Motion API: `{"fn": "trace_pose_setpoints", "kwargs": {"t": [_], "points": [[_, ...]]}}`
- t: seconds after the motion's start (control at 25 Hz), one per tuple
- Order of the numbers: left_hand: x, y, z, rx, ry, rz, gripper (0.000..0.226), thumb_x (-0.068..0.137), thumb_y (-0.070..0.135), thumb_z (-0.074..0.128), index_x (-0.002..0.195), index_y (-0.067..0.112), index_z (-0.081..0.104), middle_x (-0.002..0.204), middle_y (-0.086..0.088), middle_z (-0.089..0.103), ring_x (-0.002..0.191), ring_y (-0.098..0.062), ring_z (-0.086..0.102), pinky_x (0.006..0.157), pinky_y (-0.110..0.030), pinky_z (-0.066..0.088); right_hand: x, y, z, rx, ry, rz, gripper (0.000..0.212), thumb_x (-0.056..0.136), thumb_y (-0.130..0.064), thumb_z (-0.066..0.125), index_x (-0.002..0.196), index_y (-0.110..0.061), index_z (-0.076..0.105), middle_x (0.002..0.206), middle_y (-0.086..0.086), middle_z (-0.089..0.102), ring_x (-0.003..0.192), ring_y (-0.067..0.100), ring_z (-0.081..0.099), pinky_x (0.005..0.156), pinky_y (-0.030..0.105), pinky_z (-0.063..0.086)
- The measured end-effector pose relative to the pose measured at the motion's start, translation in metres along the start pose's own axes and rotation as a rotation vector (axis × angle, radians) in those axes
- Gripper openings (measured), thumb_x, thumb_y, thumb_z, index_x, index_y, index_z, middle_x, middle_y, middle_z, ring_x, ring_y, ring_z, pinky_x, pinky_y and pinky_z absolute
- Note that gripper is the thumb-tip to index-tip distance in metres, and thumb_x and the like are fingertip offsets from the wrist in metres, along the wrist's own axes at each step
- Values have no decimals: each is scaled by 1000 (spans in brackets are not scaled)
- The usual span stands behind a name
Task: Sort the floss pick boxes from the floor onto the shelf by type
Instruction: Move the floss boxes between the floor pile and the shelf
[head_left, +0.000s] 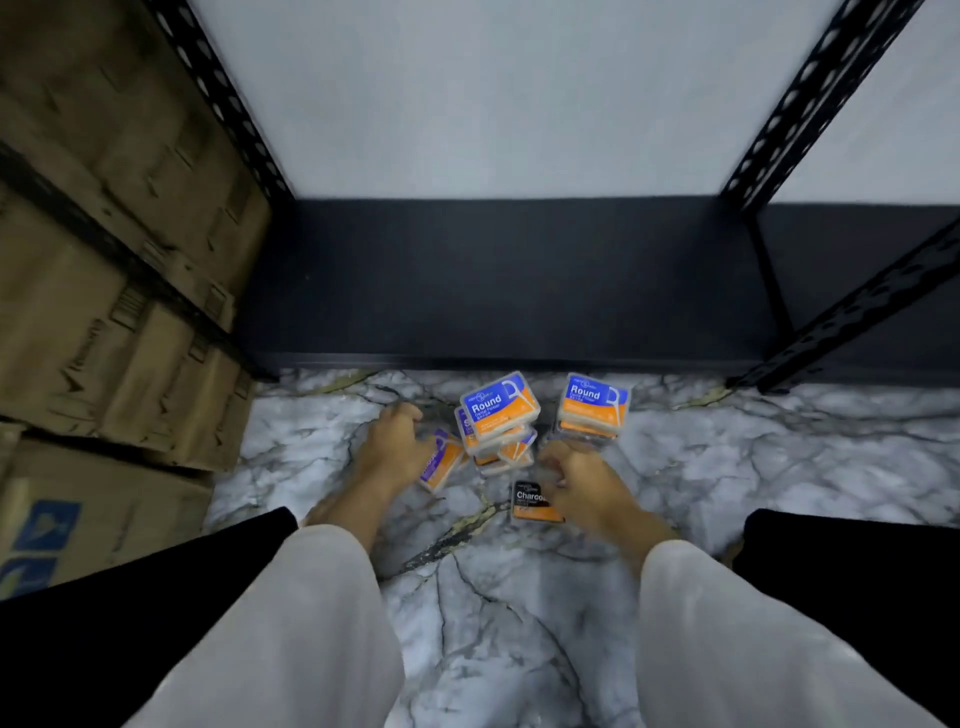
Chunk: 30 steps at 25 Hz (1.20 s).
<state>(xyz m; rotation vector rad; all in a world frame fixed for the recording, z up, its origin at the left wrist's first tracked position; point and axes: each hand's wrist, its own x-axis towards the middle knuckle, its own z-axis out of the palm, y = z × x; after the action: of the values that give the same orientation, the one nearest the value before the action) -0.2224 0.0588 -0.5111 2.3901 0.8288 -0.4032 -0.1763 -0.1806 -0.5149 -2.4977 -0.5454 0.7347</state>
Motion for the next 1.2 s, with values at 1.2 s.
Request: {"fn": "trace_pose_setpoints", "kwargs": {"t": [1.2], "points": [[-29,262,-510,214,740,433,36,91,38,50,123,22,54,131,-5,50,119,-27,49,97,-43,43,52,-337,-509,-210,557,-374,32,87,-29,54,117,-19,55,121,5,55,106,23,54,91,36,47]]}}
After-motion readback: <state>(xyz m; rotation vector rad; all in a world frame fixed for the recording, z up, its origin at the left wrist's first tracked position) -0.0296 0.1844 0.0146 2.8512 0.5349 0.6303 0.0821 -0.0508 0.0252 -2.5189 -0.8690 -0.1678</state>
